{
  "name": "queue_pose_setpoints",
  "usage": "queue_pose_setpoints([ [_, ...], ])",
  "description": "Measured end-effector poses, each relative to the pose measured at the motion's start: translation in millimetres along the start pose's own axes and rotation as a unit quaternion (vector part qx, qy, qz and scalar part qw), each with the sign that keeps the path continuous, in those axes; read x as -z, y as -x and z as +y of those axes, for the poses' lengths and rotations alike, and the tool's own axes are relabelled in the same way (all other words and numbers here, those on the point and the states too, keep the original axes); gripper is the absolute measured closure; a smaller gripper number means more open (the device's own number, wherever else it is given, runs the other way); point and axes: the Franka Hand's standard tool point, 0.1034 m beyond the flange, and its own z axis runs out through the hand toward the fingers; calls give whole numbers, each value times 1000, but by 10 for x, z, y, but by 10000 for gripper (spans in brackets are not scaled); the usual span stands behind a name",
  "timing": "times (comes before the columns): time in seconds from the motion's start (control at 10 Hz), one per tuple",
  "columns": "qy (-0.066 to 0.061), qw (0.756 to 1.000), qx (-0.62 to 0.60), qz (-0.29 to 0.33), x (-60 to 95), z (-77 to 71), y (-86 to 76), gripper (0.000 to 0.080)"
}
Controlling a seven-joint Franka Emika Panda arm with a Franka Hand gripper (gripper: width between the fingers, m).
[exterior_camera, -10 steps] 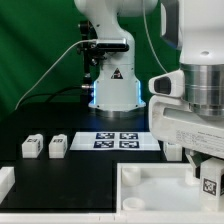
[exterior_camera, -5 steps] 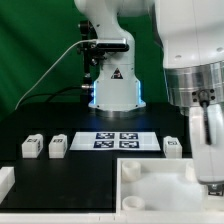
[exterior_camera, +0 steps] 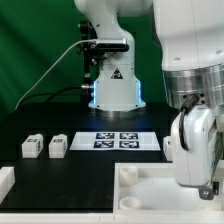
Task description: Assemble one leg
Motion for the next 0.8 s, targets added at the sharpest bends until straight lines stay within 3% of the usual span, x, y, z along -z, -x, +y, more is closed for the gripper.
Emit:
queue_pose_setpoints([
  [0.1, 0, 1000, 0, 0, -2, 1, -1, 172],
  [0.2, -5, 1000, 2, -1, -19, 24, 18, 156],
  [0.4, -9, 1000, 14, -4, 3, 213, 144, 156],
  [0.6, -9, 999, 30, -14, 189, 255, 269, 150],
  [0.8, -8, 1000, 29, -10, 126, 253, 233, 150],
])
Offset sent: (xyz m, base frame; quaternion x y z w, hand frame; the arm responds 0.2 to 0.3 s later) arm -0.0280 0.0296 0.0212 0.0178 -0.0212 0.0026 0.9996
